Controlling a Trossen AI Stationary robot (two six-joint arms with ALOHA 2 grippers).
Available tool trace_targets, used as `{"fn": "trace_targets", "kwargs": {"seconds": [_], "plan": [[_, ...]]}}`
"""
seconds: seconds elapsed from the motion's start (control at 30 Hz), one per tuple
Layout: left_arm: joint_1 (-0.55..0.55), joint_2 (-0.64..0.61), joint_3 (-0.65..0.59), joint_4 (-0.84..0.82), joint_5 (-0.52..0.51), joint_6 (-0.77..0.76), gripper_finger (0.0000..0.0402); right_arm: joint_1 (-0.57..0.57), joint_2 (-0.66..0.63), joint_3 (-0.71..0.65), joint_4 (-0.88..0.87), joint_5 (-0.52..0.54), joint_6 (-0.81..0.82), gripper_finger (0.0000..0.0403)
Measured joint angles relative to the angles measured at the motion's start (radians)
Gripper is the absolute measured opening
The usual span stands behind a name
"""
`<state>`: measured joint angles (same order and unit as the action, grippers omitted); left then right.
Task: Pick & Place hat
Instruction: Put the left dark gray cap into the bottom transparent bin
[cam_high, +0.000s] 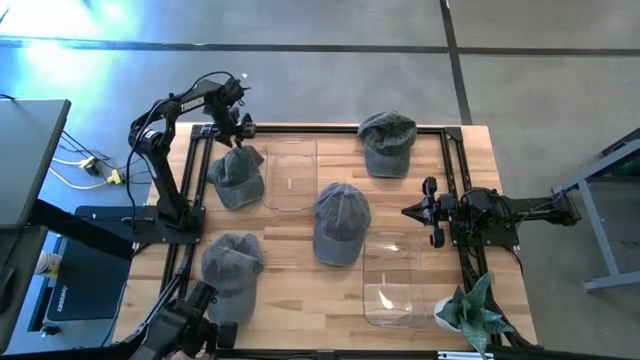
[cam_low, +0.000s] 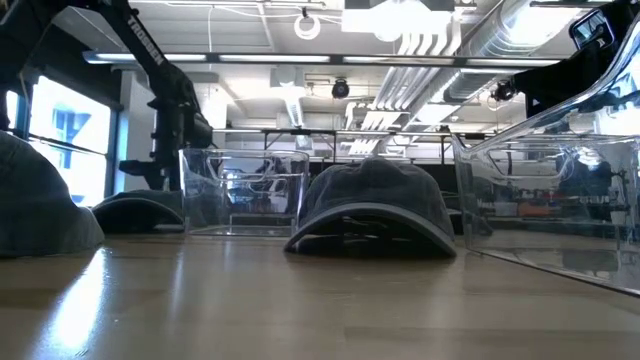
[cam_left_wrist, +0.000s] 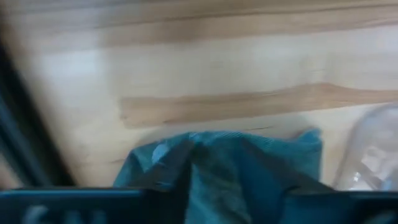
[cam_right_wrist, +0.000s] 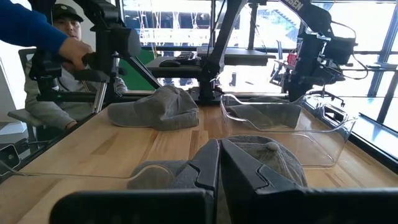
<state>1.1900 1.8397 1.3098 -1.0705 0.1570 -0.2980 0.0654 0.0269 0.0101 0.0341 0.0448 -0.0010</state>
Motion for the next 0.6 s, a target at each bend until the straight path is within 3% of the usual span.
{"fn": "trace_targets", "kwargs": {"seconds": [0.1,0.17,0.37,0.6], "plan": [[0.001,0.000,0.000,0.029,0.072,0.045,0.0035,0.000,0.000,0.000,0.000,0.000,0.000,0.0012],[0.001,0.000,0.000,0.032,0.113,0.059,0.0010,0.000,0.000,0.000,0.000,0.000,0.000,0.0012],[0.000,-0.025,0.049,-0.083,0.158,0.145,0.0002,0.000,0.000,0.000,0.000,0.001,0.000,0.0012],[0.000,-0.094,0.156,-0.189,0.148,0.443,0.0005,0.000,0.000,0.000,0.000,0.001,0.000,0.0012]]}}
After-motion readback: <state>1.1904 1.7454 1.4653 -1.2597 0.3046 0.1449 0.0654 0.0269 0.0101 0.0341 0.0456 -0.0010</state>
